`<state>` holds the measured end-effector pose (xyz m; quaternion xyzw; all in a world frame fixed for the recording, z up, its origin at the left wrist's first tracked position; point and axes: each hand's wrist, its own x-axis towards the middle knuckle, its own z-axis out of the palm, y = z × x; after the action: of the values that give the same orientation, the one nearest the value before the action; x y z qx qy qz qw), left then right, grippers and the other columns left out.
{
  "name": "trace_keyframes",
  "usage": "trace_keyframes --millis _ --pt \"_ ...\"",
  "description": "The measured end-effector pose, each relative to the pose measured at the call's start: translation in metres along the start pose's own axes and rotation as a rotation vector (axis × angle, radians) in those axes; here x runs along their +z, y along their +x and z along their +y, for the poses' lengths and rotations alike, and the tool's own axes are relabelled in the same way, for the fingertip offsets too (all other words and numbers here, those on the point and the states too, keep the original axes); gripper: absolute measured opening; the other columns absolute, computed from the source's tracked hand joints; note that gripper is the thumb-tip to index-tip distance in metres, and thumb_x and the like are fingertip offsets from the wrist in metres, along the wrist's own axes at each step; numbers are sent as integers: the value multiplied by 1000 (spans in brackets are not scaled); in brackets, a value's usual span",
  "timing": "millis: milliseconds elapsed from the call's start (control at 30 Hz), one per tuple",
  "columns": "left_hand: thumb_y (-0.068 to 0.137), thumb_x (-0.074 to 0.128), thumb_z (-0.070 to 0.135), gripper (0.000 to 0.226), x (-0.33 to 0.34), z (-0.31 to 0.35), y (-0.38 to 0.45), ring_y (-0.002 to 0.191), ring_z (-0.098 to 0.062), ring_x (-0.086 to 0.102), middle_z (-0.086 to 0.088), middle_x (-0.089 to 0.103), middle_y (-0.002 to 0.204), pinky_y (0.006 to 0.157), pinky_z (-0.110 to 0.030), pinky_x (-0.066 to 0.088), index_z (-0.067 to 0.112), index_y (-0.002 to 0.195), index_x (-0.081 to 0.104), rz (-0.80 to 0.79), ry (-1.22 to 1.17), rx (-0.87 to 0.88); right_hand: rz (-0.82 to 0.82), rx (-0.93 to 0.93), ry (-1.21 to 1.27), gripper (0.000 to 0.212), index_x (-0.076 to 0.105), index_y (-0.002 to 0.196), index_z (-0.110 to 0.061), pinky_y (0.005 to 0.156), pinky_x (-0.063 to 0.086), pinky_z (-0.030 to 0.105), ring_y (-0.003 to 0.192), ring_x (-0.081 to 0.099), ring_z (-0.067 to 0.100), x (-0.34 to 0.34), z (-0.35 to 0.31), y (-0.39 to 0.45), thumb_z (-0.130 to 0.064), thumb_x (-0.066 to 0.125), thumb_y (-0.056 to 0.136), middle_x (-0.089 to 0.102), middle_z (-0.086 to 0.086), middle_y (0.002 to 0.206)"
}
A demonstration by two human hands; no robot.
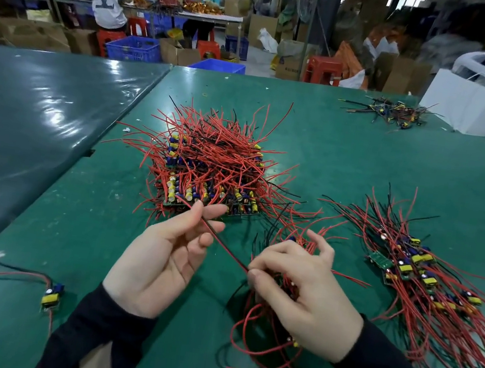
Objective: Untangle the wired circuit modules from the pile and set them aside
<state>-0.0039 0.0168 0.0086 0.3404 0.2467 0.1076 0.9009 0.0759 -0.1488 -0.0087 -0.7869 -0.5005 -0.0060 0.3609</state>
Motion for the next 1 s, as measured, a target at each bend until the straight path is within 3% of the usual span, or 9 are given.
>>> trace_keyframes --millis 100,200,367,500,667,800,867,933,1000 --pt "67 71 21 20 -5 5 0 33 -2 38 -5 56 58 28 -9 28 1 64 74 -32 -36 -44 -40 -41 20 13 61 78 -31 111 -4 39 100 51 -5 2 -2 -1 -36 52 87 59 -18 85" --pt "40 92 5 33 -6 8 -5 24 -2 30 -6 50 56 22 -11 20 -2 61 67 -163 -143 -171 -60 -105 16 15 60 82 -31 110 -3 40 103 51 -5 3 -5 -2 -39 50 88 57 -20 87" --pt "67 70 20 20 -6 10 -1 32 -3 34 -3 49 60 25 -9 25 0 64 71 -60 -190 -137 -10 -90 -120 16 63 83 -31 111 0 49 103 51 -4 1 1 -1 -37 50 89 58 -21 85" --pt "33 93 -2 41 -12 16 -6 26 -5 32 -6 48 58 21 -12 22 2 57 61 -248 -274 -208 -42 -124 -113 15 60 85 -32 111 -2 44 106 50 -3 2 0 -1 -39 47 90 57 -22 84" --pt "48 80 12 20 -10 16 -4 29 -5 36 -3 49 57 24 -11 25 1 61 68 -114 -216 -129 -23 -116 -174 12 61 83 -31 110 1 51 105 51 -1 1 4 0 -35 52 90 59 -20 83" --pt "34 92 -3 39 -14 18 -4 28 -2 29 -2 47 54 23 -11 22 3 57 61 -263 -308 -177 -31 -114 -174 17 62 82 -30 110 1 52 106 50 -3 0 4 1 -37 48 90 56 -23 82" --pt "43 91 0 33 -14 17 -4 32 -1 29 -2 49 57 25 -11 26 2 61 64 -250 -323 -160 -18 -111 -131 17 62 82 -30 111 -1 49 106 49 -6 0 4 1 -38 48 90 54 -24 82" --pt "69 77 18 19 -11 13 0 38 -2 39 -1 55 67 31 -8 31 1 77 71 -156 -329 -59 20 -89 -52 14 61 79 -30 112 -3 43 104 52 -6 1 3 1 -35 52 88 58 -22 84" --pt "76 61 38 44 -5 7 1 44 -1 44 -1 61 78 35 -7 35 1 97 70 -143 -196 15 90 -52 39 15 61 75 -28 112 -1 34 97 57 -4 2 1 1 -33 54 87 62 -17 82"
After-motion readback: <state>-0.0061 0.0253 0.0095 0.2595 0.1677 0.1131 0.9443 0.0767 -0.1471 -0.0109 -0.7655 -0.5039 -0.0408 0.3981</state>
